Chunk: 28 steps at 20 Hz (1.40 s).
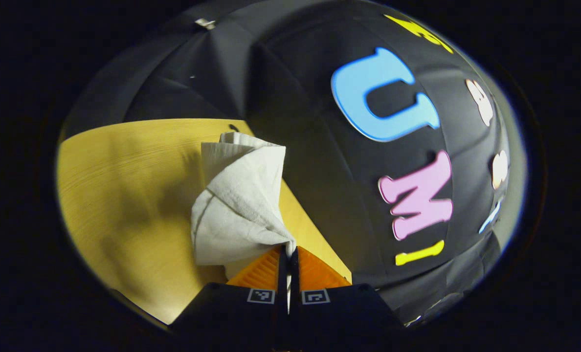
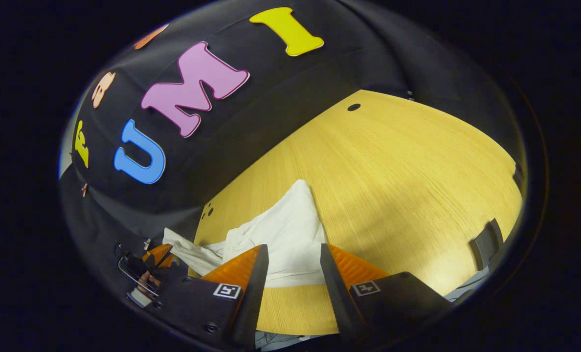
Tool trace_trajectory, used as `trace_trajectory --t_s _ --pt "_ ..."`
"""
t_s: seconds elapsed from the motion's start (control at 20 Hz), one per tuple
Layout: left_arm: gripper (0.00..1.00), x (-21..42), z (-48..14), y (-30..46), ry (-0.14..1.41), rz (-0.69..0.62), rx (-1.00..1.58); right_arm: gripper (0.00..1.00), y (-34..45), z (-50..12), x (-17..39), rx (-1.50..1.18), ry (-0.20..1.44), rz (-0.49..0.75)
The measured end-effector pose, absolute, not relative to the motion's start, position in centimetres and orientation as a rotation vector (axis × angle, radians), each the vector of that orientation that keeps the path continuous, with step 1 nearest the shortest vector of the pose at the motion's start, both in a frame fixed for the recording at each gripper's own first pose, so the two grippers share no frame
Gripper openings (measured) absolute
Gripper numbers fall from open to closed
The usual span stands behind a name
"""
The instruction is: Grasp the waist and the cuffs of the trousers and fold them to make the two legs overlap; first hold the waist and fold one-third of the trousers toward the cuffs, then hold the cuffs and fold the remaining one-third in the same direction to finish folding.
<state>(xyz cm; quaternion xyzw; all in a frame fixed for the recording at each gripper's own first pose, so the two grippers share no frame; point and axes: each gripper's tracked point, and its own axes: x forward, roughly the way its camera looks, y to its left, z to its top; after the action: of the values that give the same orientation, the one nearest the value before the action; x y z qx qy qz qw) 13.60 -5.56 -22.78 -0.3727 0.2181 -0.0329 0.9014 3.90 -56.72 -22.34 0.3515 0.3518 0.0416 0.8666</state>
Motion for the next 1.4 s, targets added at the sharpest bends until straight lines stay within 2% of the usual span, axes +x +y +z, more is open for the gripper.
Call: trace_trajectory --t_s 0.25,0.5,0.9,1.15,1.4 --pt "0.06 14.1 -22.5 -14.4 0.511 -0.223 -0.648 0.67 -58.8 -22.4 4.4 0.755 0.721 0.056" --pt "0.05 13.0 -25.8 -21.8 0.615 -0.349 -0.499 0.67 -61.1 -22.6 4.7 0.773 0.704 0.018" --pt "0.05 10.2 -32.2 -27.3 0.766 -0.496 -0.085 0.67 -62.9 -23.2 4.2 0.793 0.703 -0.012" --pt "0.05 9.4 -33.6 -29.1 0.705 -0.63 0.39 0.67 -63.4 -23.3 4.1 0.794 0.7 -0.024" --pt "0.06 8.3 -34.1 -30.0 0.54 -0.859 0.862 0.67 -63.8 -23.5 3.6 0.798 0.702 -0.038"
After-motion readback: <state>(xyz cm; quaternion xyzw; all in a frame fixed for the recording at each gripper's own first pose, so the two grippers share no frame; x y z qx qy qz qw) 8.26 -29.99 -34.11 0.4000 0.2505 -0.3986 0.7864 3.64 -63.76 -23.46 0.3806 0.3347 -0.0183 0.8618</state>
